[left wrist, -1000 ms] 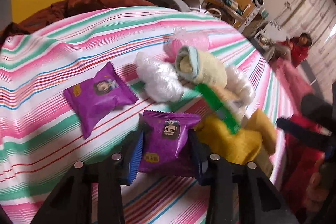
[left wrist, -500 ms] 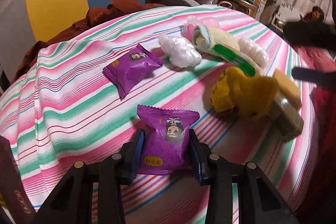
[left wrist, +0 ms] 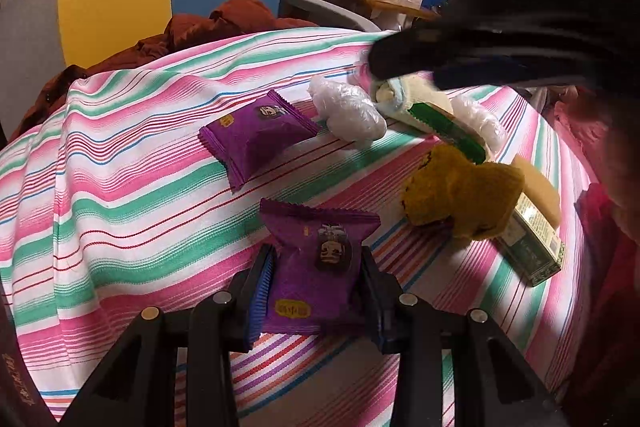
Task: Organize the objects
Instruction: 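Grasp a purple snack packet with the left gripper, then carry the purple packet to the tray while the right gripper carries a plastic bundle, then release both items in the tray and move both grippers back toward the cloth, then move both grippers over the cluster of items on the striped cloth, then grasp the yellow knitted glove with the left gripper while the right grasps the yellow sponge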
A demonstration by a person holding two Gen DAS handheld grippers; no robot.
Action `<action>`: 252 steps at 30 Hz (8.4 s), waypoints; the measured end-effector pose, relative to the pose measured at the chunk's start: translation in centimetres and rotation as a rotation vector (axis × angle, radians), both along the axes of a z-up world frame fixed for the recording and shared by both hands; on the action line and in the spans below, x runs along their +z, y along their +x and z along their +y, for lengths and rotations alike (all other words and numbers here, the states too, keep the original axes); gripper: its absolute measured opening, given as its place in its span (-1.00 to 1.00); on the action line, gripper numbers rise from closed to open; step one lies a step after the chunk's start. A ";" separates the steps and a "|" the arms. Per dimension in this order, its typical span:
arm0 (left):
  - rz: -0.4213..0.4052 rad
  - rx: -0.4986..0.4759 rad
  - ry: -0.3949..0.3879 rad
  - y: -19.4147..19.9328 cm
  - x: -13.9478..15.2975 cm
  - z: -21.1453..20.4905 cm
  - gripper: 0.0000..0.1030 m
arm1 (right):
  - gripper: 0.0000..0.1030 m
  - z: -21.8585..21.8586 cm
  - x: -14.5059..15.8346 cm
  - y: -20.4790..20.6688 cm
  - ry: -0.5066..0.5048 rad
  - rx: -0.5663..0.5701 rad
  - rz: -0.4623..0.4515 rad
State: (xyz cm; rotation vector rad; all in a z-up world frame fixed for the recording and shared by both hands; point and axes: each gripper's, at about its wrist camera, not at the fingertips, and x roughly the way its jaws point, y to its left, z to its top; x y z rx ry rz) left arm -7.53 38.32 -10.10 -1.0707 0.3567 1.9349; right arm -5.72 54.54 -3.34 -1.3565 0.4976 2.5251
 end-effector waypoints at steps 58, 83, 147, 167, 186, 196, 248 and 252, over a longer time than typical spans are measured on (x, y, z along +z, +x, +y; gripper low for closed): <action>0.062 0.829 0.145 -6.5 9.2 -34.5 -0.04 | 0.55 -30.0 5.3 -5.8 -0.197 0.469 0.130; 0.189 0.818 0.023 2.3 8.4 -34.8 -0.04 | 0.99 -31.1 2.2 1.5 0.073 0.376 0.108; 0.159 0.316 -0.021 6.7 8.0 -20.2 -0.04 | 0.99 1.8 3.3 15.8 0.008 -0.546 0.088; 0.054 0.079 -0.021 7.1 6.5 -9.1 -0.04 | 0.99 4.9 -0.2 17.4 -0.296 -0.605 0.207; 0.041 -0.069 0.017 6.0 5.9 0.4 0.58 | 0.99 5.2 -0.8 17.1 -0.313 -0.602 0.169; 0.040 -0.142 0.005 4.8 4.5 6.0 0.58 | 0.99 5.4 -1.1 17.2 -0.320 -0.608 0.155; -0.008 -0.078 0.055 7.3 -0.4 -4.4 0.02 | 0.99 6.4 -3.6 16.3 -0.323 -0.705 -0.055; -0.012 -0.072 0.069 7.3 -0.5 -4.7 0.03 | 0.99 6.7 -4.4 15.7 -0.339 -0.719 -0.073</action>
